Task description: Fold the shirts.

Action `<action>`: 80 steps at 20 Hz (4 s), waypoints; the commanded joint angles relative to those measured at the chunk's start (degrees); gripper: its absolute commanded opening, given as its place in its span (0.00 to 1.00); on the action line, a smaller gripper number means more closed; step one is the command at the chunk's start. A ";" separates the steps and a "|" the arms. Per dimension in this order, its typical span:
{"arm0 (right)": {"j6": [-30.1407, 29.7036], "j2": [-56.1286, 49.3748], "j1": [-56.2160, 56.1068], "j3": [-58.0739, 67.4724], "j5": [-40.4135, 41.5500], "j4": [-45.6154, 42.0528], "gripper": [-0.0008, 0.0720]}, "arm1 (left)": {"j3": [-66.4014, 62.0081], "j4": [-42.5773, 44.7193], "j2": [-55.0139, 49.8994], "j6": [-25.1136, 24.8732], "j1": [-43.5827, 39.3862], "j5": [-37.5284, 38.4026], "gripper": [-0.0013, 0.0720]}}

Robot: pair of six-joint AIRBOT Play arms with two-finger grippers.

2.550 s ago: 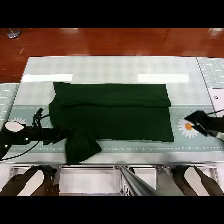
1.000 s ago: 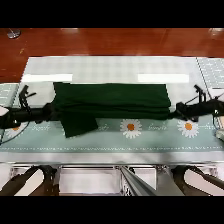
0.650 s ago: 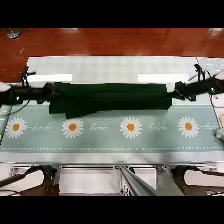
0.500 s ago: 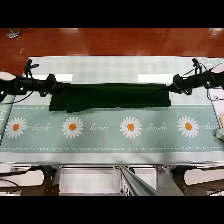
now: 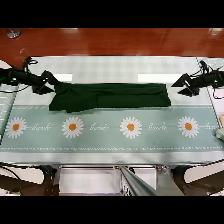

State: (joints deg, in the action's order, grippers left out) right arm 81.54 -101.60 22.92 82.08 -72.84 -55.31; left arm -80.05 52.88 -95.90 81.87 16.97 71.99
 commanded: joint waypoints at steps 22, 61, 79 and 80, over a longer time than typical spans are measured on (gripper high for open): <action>0.61 35.60 -7.63 -13.55 -8.87 -7.89 0.04 | -1.53 -11.69 3.54 -9.35 -23.41 -4.46 0.05; 10.43 -8.17 -50.99 27.12 3.50 5.70 0.88 | 38.38 0.15 62.14 5.38 -8.66 -15.43 0.05; -2.10 18.82 -29.77 -39.06 21.84 25.97 0.86 | 39.36 0.17 58.53 -0.22 -14.23 -13.16 0.05; -2.78 16.83 -31.74 -37.24 21.90 26.21 0.86 | 39.36 0.20 58.55 -0.22 -14.51 -13.92 0.05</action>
State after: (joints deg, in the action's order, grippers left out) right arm 85.84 -78.85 -5.08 43.68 -50.02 -39.18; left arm -40.71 53.06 -37.06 81.73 3.66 59.09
